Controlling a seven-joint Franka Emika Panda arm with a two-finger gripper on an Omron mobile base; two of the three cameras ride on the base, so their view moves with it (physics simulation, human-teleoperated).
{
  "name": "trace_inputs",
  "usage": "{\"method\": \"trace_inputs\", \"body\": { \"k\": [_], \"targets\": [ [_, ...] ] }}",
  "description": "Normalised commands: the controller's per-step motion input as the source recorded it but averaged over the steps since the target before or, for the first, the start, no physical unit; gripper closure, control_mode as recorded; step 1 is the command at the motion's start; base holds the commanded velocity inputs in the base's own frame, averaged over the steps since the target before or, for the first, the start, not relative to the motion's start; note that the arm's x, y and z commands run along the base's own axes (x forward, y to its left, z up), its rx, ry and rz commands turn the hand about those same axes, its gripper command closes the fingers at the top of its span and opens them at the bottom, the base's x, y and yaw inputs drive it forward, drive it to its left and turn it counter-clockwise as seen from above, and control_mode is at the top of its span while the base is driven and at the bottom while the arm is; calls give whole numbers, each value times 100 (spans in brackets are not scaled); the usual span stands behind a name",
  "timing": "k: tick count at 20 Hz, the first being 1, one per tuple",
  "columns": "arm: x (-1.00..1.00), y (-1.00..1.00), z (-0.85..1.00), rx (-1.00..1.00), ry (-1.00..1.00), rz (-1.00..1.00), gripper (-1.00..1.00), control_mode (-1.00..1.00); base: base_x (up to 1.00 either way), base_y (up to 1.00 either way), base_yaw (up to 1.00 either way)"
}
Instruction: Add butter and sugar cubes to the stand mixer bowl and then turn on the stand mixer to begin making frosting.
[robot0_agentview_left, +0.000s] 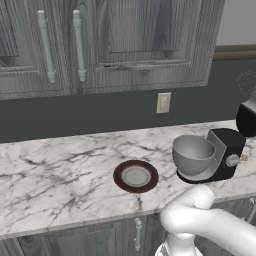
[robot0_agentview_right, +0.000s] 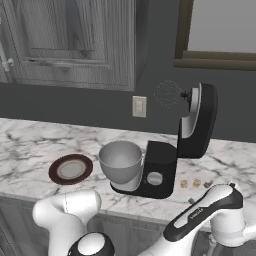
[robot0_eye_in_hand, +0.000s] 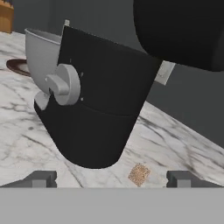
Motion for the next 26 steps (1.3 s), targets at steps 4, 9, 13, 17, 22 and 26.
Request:
{"method": "trace_inputs", "body": {
  "k": [4, 9, 13, 17, 22, 26],
  "targets": [
    [19, 0, -25, -2, -1, 3, -100, -100, 0, 0, 0],
    [17, 10, -27, -7, -1, 0, -100, -100, 0, 0, 0],
    [32, 23, -10, -6, -3, 0, -100, -100, 0, 0, 0],
    [31, 24, -5, -5, -4, 0, -100, -100, 0, 0, 0],
    [31, 16, -6, -4, -1, 0, -100, -100, 0, 0, 0],
    [24, 0, -8, -1, 0, 0, -100, -100, 0, 0, 0]
  ]
}}
